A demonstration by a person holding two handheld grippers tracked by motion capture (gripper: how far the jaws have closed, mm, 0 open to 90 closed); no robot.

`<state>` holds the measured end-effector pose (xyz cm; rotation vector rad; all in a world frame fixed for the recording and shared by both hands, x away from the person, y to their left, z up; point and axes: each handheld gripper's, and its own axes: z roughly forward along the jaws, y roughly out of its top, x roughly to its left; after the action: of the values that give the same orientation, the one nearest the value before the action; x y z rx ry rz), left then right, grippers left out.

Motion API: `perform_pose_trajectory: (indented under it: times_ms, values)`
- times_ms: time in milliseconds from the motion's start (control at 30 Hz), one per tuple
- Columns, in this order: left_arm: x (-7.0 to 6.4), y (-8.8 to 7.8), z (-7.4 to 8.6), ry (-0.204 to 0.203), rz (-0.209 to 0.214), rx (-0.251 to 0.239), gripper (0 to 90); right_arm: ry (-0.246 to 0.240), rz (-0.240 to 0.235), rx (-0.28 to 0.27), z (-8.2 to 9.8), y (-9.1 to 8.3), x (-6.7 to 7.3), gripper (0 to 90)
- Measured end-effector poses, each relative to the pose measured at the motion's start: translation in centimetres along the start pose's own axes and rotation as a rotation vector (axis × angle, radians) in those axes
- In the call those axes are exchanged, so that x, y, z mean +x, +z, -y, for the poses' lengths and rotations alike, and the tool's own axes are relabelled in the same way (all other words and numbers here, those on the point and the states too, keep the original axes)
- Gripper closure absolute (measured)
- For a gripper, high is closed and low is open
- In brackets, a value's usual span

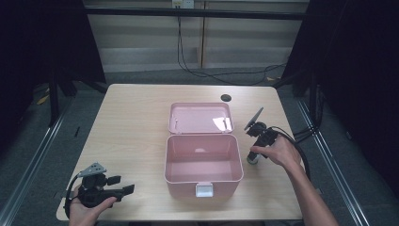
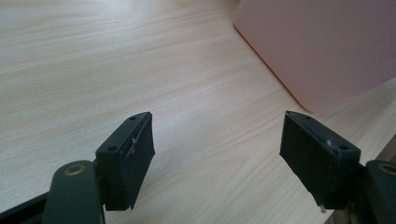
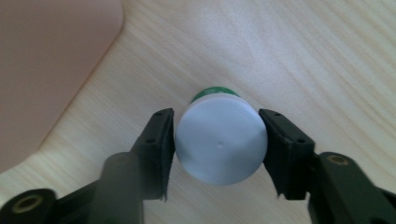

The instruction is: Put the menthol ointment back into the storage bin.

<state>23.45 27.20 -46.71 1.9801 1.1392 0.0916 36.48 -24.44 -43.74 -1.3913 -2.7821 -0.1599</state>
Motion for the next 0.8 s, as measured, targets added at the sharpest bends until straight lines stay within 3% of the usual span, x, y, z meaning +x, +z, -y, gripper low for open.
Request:
perform_pose_trajectory:
  times_ms: [200, 467, 667, 800]
  values:
    - [0.0, 0.0, 0.0, 0.001, 0.000, 0.001, 25.8, -0.004, -0.005, -0.002, 0.0, 0.0, 0.0, 50.8]
    - [0.0, 0.0, 0.0, 0.000, -0.001, 0.002, 25.8, -0.051, 0.006, 0.061, -0.5, -0.2, 0.9, 51.1]
    - [0.0, 0.0, 0.0, 0.001, 0.002, 0.003, 25.8, -0.059, 0.001, 0.048, -0.5, -0.6, 1.0, 51.2]
    - [0.0, 0.0, 0.0, 0.000, 0.003, 0.004, 25.8, -0.060, 0.003, 0.012, -0.2, -1.1, 0.9, 51.2]
